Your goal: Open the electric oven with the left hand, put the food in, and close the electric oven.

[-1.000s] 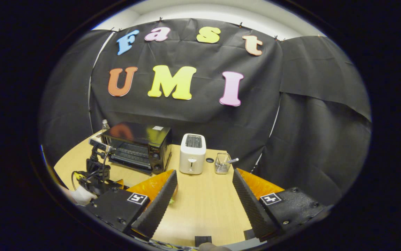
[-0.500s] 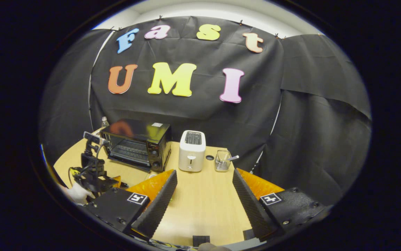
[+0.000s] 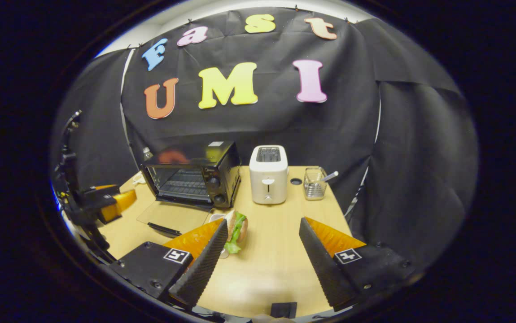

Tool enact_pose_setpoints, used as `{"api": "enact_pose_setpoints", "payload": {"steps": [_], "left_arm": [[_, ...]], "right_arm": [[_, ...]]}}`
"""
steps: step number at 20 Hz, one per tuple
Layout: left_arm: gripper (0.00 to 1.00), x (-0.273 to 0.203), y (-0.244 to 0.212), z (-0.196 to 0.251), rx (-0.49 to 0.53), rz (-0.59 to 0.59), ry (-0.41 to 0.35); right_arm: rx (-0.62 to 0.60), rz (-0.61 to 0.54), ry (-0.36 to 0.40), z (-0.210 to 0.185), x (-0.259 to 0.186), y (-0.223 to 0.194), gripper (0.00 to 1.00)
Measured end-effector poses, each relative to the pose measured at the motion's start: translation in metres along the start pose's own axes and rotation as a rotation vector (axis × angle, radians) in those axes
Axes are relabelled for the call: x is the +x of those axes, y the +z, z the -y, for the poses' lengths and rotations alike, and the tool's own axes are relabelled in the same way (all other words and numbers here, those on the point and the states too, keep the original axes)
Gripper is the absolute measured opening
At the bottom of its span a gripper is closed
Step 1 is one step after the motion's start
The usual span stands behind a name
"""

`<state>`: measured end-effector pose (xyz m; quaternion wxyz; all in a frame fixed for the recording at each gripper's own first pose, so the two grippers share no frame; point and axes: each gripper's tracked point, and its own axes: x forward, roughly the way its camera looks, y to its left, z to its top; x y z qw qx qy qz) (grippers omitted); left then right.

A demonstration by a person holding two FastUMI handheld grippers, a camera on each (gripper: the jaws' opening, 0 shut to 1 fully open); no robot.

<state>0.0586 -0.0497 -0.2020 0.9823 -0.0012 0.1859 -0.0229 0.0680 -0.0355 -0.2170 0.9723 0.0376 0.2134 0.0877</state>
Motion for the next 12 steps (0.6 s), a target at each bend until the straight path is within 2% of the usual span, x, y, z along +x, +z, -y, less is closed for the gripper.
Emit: {"api": "enact_pose_setpoints", "payload": {"steps": [3,4,5,12], "left_arm": [[0.95,-0.031,0.030,-0.012,-0.010,0.043,0.025],[0.95,-0.041,0.038,-0.016,-0.008,0.051,0.040],[0.95,-0.050,0.046,-0.020,-0.009,0.061,0.055],[0.96,-0.085,0.065,-0.026,-0.010,0.056,0.152]], "right_arm": [[0.059,-0.068,0.060,-0.004,0.033,-0.028,0.94],[0.084,-0.092,0.085,-0.007,0.046,-0.037,1.00],[0.108,-0.109,0.111,-0.012,0.054,-0.042,1.00],[0.196,-0.194,0.289,-0.047,0.128,-0.060,0.99]]}}
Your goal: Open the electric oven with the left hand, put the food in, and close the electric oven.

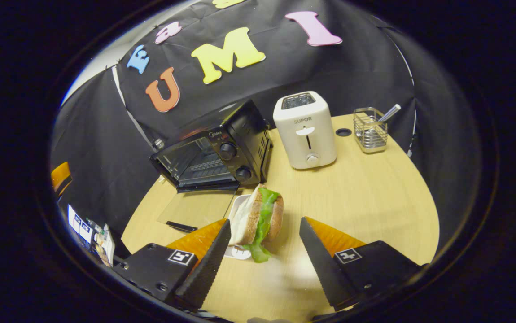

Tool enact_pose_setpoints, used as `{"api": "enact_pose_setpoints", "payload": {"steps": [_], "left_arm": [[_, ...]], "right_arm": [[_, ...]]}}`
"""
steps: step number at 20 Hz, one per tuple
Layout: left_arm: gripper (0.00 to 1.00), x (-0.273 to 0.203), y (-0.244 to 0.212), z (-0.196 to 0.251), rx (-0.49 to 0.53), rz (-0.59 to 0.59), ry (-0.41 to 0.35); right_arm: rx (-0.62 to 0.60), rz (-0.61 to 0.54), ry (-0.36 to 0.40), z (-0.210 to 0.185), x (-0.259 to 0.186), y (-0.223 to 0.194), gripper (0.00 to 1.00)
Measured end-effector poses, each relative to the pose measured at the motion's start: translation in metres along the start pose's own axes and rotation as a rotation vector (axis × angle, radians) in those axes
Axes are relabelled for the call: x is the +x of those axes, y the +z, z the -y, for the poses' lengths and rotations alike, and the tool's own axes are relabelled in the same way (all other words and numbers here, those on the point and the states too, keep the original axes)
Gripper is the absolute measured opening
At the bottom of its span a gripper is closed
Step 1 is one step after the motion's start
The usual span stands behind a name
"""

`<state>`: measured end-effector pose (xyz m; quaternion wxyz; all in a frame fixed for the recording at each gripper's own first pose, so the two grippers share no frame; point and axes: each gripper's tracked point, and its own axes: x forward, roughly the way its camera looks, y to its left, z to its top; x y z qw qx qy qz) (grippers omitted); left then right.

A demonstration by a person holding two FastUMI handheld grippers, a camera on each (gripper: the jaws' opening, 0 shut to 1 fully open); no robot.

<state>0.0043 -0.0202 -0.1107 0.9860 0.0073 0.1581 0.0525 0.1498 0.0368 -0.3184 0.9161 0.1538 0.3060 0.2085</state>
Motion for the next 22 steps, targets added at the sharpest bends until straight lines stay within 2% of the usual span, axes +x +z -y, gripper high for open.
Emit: {"api": "enact_pose_setpoints", "payload": {"steps": [3,4,5,7,8,9,10,12,13,14,15,16,17,18,22], "left_arm": [[0.95,-0.005,-0.003,0.007,-0.010,-0.025,0.032],[0.95,-0.006,-0.004,0.009,-0.015,-0.035,0.042],[0.95,-0.005,-0.006,0.010,-0.020,-0.043,0.049],[0.95,-0.004,-0.006,0.013,-0.017,-0.050,0.068],[0.95,-0.004,-0.006,0.015,-0.018,-0.057,0.078],[0.95,-0.004,-0.004,0.017,-0.017,-0.063,0.086],[0.95,-0.004,-0.005,0.016,-0.016,-0.070,0.097],[0.95,-0.004,-0.006,0.018,-0.023,-0.069,0.097],[0.95,-0.003,-0.006,0.020,-0.025,-0.071,0.092],[0.95,-0.002,-0.007,0.020,-0.026,-0.070,0.081],[0.95,-0.001,-0.007,0.020,-0.025,-0.065,0.068],[0.96,-0.002,-0.005,0.018,-0.022,-0.055,0.053],[0.96,-0.003,-0.003,0.017,-0.017,-0.047,0.036],[0.95,-0.003,-0.002,0.015,-0.014,-0.044,0.023],[0.95,-0.008,0.000,0.008,-0.003,-0.039,-0.027]], "right_arm": [[0.005,-0.043,0.046,0.002,0.024,0.000,0.97],[0.011,-0.052,0.064,0.003,0.029,0.002,0.84],[0.025,-0.059,0.088,0.002,0.033,0.005,0.95],[0.055,-0.085,0.117,0.002,0.039,0.003,0.74],[0.077,-0.099,0.130,0.004,0.041,0.002,0.59],[0.102,-0.112,0.153,0.002,0.039,0.004,0.53],[0.128,-0.124,0.169,0.000,0.040,0.003,0.54],[0.161,-0.128,0.203,-0.005,0.041,0.007,0.48],[0.157,-0.127,0.210,-0.008,0.038,0.007,0.35],[0.146,-0.113,0.205,-0.010,0.035,0.010,0.30],[0.136,-0.092,0.195,-0.014,0.029,0.015,0.38],[0.130,-0.065,0.179,-0.018,0.021,0.022,0.38],[0.132,-0.034,0.170,-0.025,0.012,0.028,0.28],[0.142,0.001,0.163,-0.032,0.001,0.037,0.38],[0.215,0.166,0.124,-0.068,-0.031,0.070,0.37]]}}
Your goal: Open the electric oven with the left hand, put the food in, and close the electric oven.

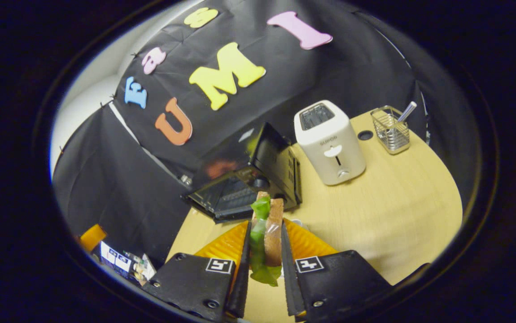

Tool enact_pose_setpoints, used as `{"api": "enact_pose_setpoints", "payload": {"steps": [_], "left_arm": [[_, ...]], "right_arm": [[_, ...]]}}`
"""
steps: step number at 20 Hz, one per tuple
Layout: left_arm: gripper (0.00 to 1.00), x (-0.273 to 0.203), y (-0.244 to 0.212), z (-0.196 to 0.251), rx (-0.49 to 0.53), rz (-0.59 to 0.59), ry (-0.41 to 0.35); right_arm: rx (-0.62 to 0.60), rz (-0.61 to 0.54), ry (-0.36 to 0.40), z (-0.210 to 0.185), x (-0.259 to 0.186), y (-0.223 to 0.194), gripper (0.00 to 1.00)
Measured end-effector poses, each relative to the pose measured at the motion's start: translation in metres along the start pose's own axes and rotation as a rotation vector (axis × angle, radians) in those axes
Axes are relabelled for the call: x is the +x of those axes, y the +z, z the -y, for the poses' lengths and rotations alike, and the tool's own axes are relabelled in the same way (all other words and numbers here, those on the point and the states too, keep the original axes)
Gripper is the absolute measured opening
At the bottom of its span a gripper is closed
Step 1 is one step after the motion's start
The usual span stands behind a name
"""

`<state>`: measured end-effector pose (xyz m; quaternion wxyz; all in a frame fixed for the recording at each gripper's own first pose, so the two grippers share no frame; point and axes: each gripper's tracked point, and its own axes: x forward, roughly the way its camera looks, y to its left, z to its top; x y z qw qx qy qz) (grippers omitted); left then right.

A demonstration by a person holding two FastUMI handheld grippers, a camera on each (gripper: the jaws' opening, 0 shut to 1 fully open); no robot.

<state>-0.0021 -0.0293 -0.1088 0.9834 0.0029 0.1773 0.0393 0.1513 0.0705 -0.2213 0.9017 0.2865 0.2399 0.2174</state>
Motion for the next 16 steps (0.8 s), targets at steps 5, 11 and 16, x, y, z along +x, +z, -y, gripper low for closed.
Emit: {"api": "enact_pose_setpoints", "payload": {"steps": [5,11,16], "left_arm": [[0.95,-0.007,-0.007,-0.009,0.010,-0.012,-0.070],[0.95,-0.022,-0.016,-0.051,0.078,-0.001,-0.084],[0.95,-0.032,-0.030,-0.084,0.110,-0.018,-0.080]], "right_arm": [[0.136,0.177,0.009,-0.052,0.012,0.007,0.37],[0.299,0.306,0.024,-0.094,0.068,-0.022,0.37],[0.440,0.364,0.005,-0.111,0.122,-0.044,0.37]]}}
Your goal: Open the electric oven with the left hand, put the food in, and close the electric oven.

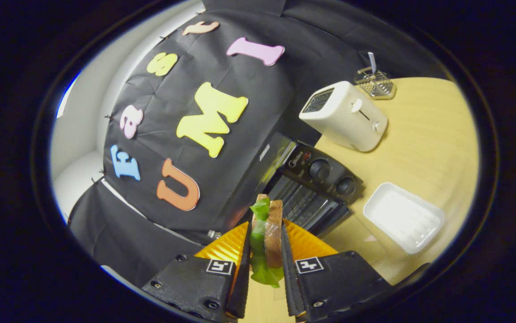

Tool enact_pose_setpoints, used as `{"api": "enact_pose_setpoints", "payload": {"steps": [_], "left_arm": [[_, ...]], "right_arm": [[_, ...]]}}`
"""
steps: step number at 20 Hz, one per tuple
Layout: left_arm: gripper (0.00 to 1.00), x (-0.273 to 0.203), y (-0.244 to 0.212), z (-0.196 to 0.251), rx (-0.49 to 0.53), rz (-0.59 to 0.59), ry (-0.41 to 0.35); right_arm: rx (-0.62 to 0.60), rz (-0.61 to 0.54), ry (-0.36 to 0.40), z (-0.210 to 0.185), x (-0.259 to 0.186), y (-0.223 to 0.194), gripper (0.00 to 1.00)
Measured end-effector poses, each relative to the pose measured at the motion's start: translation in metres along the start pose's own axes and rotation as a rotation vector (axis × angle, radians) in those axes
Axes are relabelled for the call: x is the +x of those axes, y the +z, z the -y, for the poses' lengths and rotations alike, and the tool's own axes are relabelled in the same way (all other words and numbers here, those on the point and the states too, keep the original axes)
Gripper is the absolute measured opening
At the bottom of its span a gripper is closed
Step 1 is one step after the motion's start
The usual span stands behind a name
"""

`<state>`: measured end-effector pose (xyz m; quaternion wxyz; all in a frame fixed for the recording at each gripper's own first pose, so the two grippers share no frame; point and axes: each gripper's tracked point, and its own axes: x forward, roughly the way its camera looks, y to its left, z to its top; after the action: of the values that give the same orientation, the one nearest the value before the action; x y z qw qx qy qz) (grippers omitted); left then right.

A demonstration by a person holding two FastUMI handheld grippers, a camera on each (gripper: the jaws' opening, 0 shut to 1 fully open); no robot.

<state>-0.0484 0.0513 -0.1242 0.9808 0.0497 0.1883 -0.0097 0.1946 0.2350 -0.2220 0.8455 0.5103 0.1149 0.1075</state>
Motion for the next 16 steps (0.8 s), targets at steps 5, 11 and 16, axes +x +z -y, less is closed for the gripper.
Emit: {"api": "enact_pose_setpoints", "payload": {"steps": [5,11,16], "left_arm": [[0.95,-0.006,-0.019,-0.024,0.005,-0.023,0.015],[0.96,-0.005,-0.031,-0.051,0.008,-0.034,0.069],[0.96,-0.001,-0.043,-0.065,-0.009,-0.058,0.089]], "right_arm": [[0.119,0.074,-0.038,-0.002,0.037,-0.034,0.37],[0.197,0.099,-0.042,0.008,0.093,-0.055,0.37],[0.204,0.119,-0.075,0.021,0.129,-0.053,0.37]]}}
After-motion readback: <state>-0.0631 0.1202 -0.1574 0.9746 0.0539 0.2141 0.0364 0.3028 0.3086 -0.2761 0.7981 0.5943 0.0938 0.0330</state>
